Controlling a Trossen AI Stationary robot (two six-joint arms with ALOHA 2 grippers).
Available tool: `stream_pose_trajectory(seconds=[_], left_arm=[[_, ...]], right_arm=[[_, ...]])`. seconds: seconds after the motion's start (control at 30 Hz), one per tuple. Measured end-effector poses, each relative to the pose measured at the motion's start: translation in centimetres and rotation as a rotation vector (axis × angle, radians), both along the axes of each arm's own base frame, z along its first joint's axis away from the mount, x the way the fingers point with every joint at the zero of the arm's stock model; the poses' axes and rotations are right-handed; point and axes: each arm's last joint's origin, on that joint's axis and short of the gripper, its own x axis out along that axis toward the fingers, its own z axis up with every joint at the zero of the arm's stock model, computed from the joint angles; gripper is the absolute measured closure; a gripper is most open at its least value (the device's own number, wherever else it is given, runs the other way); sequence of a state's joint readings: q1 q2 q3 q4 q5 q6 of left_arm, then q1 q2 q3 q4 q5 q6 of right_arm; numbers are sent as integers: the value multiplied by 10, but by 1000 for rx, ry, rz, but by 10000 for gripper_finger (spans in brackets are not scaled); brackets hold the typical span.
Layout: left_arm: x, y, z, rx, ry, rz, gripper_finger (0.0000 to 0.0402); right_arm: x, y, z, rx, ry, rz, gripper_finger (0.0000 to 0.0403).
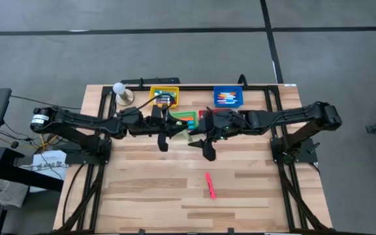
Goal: Pick & Place Markers
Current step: Put the light green highlighter pen into the green bin
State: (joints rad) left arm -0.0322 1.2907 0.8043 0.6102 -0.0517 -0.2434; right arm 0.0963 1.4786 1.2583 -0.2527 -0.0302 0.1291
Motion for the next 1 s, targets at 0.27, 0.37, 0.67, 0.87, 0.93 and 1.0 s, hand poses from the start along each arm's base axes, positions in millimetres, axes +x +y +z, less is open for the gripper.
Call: stream_pose_trajectory(seconds=[0.27,0.37,0.67,0.87,0.93,1.0], left_arm=[[0,18,-2,2,25,74,346],[0,26,-7,1,71,96,346],[-3,43,-30,-16,309,200,346],[-6,50,-36,-22,381,243,346],[-7,54,-38,-23,399,259,346],[-9,62,-39,-18,413,283,346]], right_arm=[[-23,-2,-6,-24,192,14,171],[-33,-3,-3,-58,227,32,172],[-72,-7,8,-180,334,112,179],[-96,-17,0,-174,316,78,180],[-107,-23,-2,-151,286,38,180],[-117,-28,-3,-127,236,-2,181]])
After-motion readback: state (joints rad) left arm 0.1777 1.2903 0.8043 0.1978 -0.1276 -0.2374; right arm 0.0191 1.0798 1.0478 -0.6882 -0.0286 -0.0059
